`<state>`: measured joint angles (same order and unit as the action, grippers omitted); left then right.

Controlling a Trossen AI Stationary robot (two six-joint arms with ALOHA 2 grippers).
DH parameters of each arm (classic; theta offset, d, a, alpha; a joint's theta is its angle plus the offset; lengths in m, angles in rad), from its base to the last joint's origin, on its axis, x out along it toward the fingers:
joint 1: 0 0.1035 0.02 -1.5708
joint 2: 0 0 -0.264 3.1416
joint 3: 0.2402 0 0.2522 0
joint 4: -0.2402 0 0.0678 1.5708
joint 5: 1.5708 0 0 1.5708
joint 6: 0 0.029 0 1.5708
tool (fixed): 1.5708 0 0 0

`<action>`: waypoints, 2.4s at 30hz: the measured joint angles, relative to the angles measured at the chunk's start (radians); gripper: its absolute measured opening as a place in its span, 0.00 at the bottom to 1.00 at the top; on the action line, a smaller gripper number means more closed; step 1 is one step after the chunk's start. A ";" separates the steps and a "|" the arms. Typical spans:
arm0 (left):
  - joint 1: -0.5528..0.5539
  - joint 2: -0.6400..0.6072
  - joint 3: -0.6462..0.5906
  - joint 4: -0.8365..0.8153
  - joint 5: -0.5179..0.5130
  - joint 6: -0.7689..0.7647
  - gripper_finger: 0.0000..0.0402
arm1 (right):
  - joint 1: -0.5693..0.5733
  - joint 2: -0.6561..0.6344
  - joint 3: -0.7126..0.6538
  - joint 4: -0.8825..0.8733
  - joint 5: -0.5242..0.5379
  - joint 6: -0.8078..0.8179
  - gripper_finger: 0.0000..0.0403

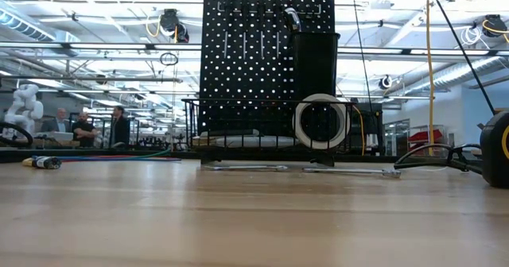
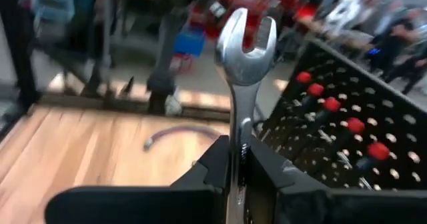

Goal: Hang tools onto peg board
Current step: Put the wrench into the pegboard bin

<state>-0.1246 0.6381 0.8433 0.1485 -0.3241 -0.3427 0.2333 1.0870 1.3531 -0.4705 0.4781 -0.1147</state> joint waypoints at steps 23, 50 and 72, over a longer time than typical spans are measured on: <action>0.000 0.008 0.000 0.000 -0.052 0.035 0.43 | -0.205 -0.004 -0.636 1.019 0.277 -0.009 0.06; 0.000 0.008 -0.001 -0.006 -0.047 0.035 0.43 | -0.285 0.049 -0.636 0.829 0.283 0.197 0.24; 0.000 0.006 -0.001 -0.047 0.068 0.085 0.43 | -0.212 0.030 -0.455 0.725 0.076 0.107 0.70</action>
<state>-0.1245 0.6445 0.8425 0.1012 -0.2565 -0.2581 0.0211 1.1172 0.8979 0.2543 0.5541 -0.0078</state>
